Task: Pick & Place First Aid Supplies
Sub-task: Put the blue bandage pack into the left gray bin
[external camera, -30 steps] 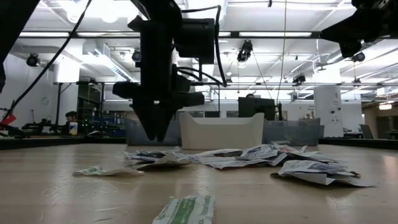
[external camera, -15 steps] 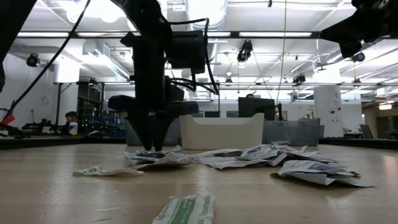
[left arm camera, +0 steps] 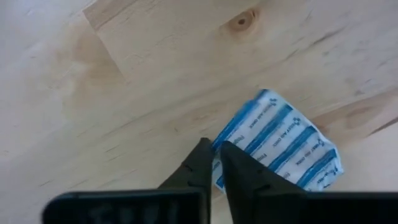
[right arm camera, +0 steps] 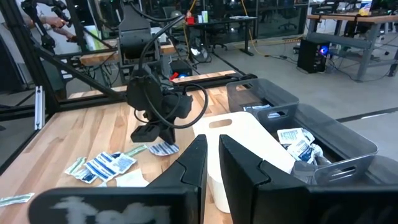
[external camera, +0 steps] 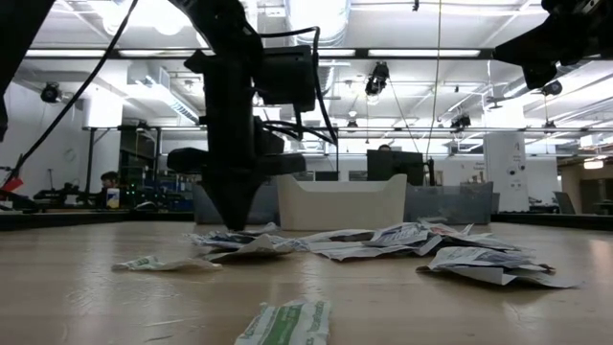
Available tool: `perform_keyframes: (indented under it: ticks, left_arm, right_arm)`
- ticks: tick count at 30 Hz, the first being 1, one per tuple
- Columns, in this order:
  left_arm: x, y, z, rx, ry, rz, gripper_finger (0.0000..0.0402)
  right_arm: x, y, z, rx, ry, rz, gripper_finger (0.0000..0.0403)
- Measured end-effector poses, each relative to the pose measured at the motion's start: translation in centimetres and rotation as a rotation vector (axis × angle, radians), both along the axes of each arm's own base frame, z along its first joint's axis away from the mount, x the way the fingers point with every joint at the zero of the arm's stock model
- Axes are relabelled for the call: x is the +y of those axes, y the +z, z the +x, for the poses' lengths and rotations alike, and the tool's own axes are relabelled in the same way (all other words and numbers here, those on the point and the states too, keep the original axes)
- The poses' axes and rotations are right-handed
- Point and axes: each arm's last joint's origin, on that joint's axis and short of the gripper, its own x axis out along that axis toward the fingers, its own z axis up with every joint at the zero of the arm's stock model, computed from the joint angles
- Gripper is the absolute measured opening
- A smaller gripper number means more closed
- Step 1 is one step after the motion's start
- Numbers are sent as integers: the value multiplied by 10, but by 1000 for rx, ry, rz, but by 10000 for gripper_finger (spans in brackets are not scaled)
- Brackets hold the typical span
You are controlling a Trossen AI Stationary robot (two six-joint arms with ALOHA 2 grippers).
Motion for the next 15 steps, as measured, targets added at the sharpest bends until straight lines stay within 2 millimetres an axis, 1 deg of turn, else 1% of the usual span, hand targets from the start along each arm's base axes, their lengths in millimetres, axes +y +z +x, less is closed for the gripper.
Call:
perform_keyframes:
  ticks: [3, 11, 15]
  left_arm:
    - [-1, 0, 0, 0, -3, 15, 4]
    - [-4, 2, 0, -5, -15, 34, 1]
    - [-4, 13, -1, -29, -36, 34, 0]
  right_arm:
    - [0, 0, 0, 0, 0, 0, 38]
    - [0, 0, 0, 0, 0, 0, 38]
    - [0, 0, 0, 0, 0, 0, 38]
